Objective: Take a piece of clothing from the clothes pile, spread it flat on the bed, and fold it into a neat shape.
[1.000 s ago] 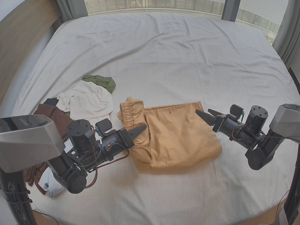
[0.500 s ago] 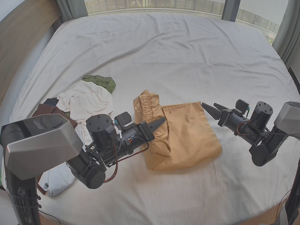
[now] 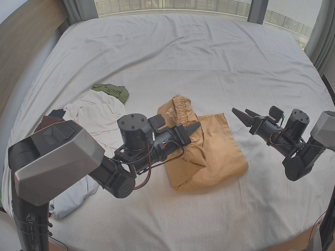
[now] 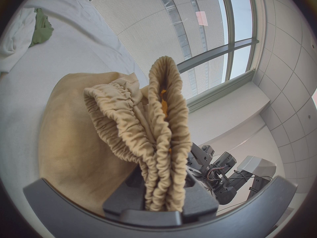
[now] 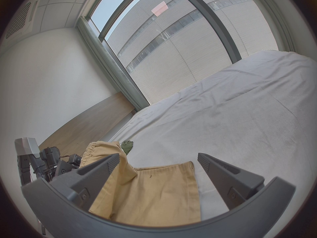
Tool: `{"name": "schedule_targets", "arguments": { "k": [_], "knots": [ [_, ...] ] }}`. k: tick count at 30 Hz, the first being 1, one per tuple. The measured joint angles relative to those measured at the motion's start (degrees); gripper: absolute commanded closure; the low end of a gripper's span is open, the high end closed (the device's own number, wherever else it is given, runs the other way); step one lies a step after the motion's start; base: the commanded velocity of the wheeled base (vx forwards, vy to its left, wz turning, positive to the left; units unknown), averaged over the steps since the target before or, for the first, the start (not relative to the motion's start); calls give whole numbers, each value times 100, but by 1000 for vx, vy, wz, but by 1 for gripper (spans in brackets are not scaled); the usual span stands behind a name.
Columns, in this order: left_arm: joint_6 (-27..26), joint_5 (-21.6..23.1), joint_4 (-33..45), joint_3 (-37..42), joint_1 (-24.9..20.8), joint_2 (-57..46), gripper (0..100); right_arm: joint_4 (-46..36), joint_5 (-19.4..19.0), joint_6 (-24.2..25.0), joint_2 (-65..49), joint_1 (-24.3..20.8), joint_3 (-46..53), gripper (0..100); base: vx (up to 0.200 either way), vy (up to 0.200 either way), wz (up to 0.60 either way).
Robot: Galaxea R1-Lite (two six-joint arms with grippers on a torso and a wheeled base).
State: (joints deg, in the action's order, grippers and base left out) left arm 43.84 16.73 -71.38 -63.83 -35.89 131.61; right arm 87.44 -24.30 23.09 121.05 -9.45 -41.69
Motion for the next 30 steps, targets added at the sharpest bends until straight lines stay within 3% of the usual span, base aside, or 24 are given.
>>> {"name": "schedule_targets", "arguments": {
  "k": [13, 30],
  "knots": [
    [0, -12, 651, -909, -283, 297, 100, -123, 2, 11, -9, 140, -133, 0, 0, 0, 0],
    [0, -6, 791, -1193, -418, 618, 100, -126, 5, 12, 22, 256, -207, 0, 0, 0, 0]
  ]
}}
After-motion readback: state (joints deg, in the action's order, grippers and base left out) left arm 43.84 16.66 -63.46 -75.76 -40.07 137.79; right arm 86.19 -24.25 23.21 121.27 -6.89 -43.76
